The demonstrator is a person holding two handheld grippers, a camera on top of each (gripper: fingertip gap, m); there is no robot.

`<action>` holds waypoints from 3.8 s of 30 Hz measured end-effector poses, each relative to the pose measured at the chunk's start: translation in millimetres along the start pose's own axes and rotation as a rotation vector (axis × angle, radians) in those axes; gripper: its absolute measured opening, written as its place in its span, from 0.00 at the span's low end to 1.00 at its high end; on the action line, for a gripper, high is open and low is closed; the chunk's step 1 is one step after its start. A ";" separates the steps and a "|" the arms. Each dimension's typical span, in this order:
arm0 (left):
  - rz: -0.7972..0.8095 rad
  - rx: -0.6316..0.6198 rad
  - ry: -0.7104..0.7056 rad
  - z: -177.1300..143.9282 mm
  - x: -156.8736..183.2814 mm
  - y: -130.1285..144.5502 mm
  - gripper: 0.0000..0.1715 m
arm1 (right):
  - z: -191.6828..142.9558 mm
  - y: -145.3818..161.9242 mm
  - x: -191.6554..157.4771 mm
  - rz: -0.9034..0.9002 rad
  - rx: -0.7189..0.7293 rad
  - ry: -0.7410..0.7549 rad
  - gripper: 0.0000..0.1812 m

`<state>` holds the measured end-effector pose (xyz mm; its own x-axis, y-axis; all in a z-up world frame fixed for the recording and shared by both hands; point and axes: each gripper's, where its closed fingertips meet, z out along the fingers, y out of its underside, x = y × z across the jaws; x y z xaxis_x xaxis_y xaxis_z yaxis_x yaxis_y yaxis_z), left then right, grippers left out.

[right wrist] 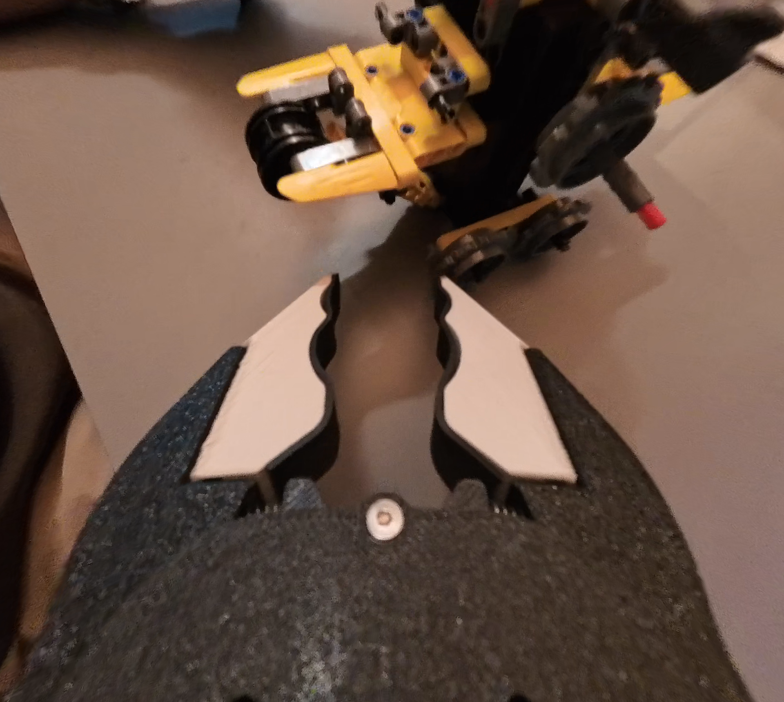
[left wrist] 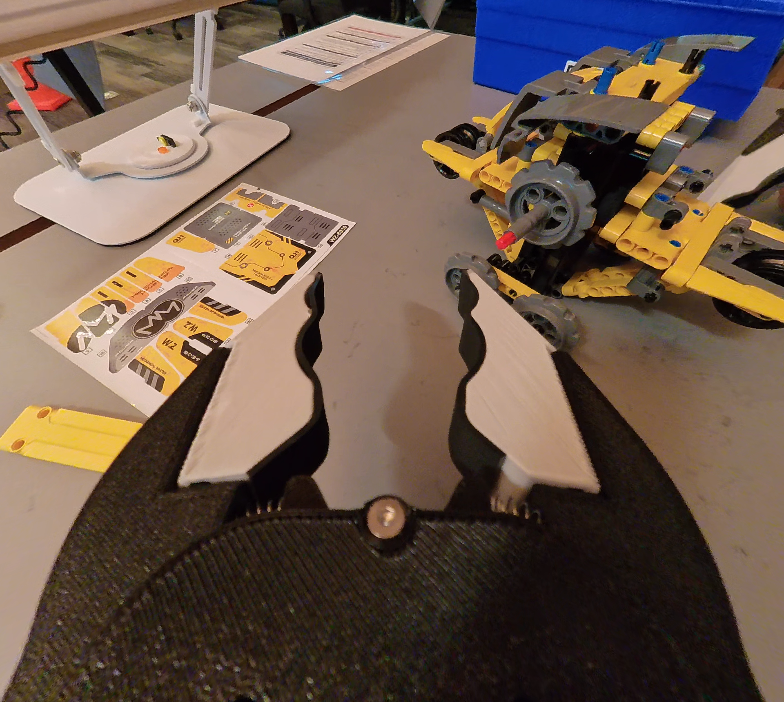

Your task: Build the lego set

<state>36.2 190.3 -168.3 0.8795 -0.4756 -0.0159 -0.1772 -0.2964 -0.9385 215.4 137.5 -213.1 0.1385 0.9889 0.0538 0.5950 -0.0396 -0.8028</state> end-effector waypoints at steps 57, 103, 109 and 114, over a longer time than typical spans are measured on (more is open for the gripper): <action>-0.029 -0.182 0.493 -12.1 69.4 26.7 0.12 | -13.6 3.0 50.9 -0.094 0.055 -0.074 0.07; 0.372 -0.274 0.496 10.0 77.5 48.3 0.00 | 8.1 -1.3 40.4 -0.336 0.031 -0.207 0.04; 0.361 -0.268 0.479 11.3 74.9 46.7 0.04 | 5.6 0.6 45.2 -0.331 0.032 -0.186 0.05; 0.371 -0.265 0.478 11.3 75.8 46.9 0.02 | 3.7 1.7 45.6 -0.325 0.033 -0.196 0.04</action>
<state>99.6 149.7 -217.4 0.4569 -0.8827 -0.1099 -0.5874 -0.2066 -0.7825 219.7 183.1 -214.2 -0.2095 0.9578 0.1967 0.5566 0.2823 -0.7814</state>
